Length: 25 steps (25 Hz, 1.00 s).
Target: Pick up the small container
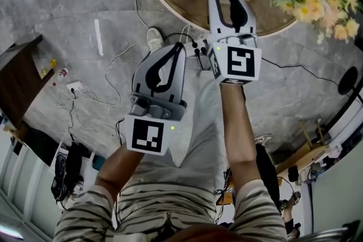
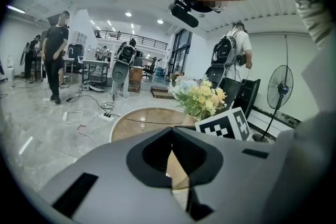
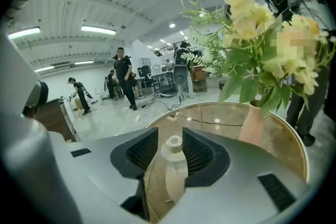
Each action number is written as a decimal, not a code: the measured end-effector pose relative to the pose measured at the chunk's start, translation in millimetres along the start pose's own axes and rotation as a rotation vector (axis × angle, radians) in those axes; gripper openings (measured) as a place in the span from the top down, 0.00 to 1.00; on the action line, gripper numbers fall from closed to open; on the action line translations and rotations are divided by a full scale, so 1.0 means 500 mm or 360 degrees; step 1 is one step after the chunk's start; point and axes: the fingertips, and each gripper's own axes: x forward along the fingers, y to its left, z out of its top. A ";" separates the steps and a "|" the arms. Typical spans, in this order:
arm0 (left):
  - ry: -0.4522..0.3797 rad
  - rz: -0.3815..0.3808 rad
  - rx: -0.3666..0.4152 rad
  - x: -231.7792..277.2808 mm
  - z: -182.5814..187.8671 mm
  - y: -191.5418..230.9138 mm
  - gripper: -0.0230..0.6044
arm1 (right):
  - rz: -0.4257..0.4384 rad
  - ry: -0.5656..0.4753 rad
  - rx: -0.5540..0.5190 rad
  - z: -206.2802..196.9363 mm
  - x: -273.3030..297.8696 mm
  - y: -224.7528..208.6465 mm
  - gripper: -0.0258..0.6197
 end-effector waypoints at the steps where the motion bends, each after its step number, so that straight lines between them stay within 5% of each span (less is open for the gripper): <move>1: -0.0001 0.0003 -0.0004 0.001 -0.002 0.003 0.97 | 0.0001 0.0005 -0.0008 -0.004 0.007 0.001 0.73; 7: 0.0001 0.0023 -0.0011 0.000 -0.017 0.022 0.97 | 0.0050 0.0050 0.0030 -0.049 0.055 0.003 0.48; 13: 0.0021 0.0061 -0.0027 0.000 -0.042 0.054 0.97 | 0.0017 0.0114 0.0026 -0.110 0.093 -0.008 0.33; 25: 0.0071 0.0097 -0.0050 0.004 -0.084 0.092 0.97 | -0.0126 0.0123 -0.0088 -0.150 0.160 -0.036 0.25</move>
